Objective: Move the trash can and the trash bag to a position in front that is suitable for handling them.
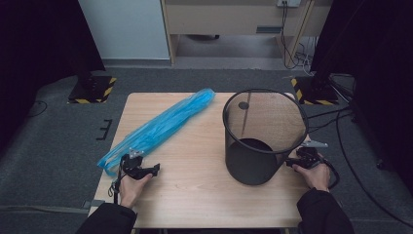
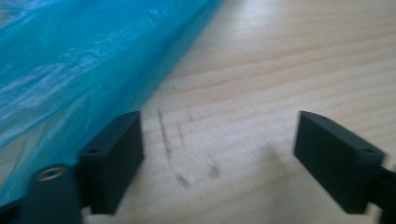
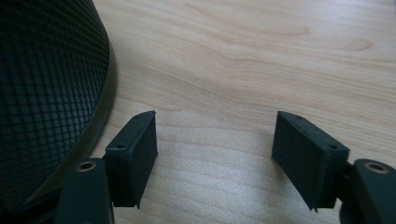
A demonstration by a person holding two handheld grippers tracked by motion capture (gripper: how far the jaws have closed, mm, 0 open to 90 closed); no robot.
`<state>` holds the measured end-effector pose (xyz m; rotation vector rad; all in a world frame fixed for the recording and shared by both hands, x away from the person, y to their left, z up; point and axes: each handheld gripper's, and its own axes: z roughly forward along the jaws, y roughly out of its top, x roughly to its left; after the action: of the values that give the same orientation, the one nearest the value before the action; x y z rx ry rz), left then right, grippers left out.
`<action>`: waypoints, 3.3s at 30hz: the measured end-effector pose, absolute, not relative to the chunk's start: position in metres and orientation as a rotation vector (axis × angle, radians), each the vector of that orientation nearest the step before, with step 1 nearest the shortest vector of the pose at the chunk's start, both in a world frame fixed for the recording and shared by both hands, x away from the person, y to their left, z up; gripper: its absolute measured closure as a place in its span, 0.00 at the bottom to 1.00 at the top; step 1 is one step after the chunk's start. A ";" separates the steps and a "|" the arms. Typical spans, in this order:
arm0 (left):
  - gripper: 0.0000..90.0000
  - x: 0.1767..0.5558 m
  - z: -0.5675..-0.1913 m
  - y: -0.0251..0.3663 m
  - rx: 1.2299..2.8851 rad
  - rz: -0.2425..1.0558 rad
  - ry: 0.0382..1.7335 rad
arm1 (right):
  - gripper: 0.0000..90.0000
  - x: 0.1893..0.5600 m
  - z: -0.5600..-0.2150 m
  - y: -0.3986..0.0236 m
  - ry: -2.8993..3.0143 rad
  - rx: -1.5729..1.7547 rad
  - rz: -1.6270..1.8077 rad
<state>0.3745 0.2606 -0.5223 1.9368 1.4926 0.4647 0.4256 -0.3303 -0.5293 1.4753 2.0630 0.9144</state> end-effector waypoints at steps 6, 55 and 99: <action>0.42 0.365 -0.497 0.249 1.837 0.501 1.331 | 0.42 0.418 -0.508 -0.335 1.972 1.439 0.975; 0.71 0.386 -0.407 0.195 1.641 0.491 0.952 | 0.62 0.415 -0.419 -0.206 1.973 1.016 1.511; 0.89 0.386 -0.500 0.307 2.070 0.418 1.358 | 0.32 0.414 -0.487 -0.266 2.136 1.148 1.125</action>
<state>0.3861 0.3066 -0.5001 2.0696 1.3585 0.4184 0.4138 -0.2660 -0.4872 1.1483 2.1363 1.1249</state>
